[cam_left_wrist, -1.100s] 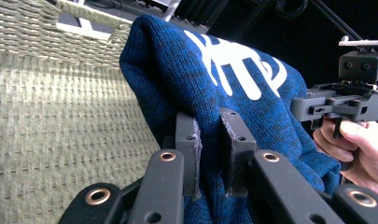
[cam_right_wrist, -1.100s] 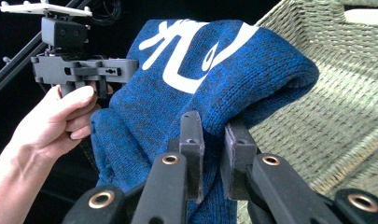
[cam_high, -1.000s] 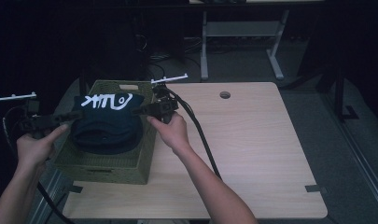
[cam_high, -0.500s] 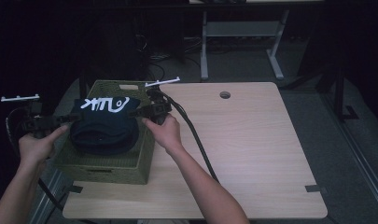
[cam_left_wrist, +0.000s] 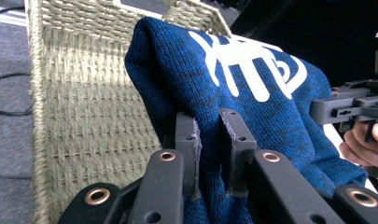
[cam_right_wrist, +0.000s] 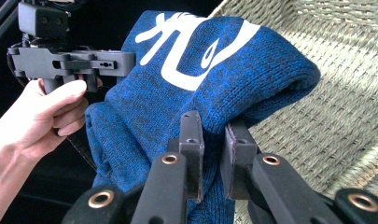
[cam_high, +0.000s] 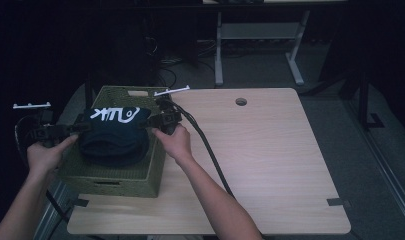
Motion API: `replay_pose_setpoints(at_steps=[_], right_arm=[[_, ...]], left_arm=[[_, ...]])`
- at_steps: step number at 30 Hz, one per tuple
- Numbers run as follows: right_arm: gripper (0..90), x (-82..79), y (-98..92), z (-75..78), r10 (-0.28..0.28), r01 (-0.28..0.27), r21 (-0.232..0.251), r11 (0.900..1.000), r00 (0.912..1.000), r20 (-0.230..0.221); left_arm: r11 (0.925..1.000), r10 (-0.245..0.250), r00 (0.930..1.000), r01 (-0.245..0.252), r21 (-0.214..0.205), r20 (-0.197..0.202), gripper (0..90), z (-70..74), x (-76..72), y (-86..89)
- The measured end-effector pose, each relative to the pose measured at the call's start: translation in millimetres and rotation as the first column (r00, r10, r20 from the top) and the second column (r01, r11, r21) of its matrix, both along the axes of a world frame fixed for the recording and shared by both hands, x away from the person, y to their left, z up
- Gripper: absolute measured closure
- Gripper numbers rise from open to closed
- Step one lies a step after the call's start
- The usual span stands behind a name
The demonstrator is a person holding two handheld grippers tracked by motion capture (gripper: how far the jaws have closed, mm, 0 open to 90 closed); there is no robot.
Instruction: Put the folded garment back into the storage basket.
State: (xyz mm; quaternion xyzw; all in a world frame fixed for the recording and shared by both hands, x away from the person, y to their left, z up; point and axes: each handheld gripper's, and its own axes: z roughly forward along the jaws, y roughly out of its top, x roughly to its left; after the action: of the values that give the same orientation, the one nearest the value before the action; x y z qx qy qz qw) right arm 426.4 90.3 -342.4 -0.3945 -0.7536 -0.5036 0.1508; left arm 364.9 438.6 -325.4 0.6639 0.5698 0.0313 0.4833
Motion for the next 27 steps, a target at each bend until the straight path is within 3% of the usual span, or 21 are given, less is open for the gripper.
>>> replay_pose_setpoints(at_steps=[20, 27], right_arm=[[79.8, 8.6, 3.3, -12.4, -0.015, 0.014, -0.032, 0.9994, 0.9997, -0.020], [79.8, 11.2, 6.1, -18.0, -0.019, 0.017, -0.052, 0.9985, 0.9995, -0.026]], left_arm=[[0.9958, 0.001, 0.9994, 0.002, 0.092, -0.034, 78.7, -6.9, 11.5, -6.0], [0.9947, 0.000, 0.9985, 0.006, 0.103, -0.055, 78.7, -11.3, 14.5, -6.3]])
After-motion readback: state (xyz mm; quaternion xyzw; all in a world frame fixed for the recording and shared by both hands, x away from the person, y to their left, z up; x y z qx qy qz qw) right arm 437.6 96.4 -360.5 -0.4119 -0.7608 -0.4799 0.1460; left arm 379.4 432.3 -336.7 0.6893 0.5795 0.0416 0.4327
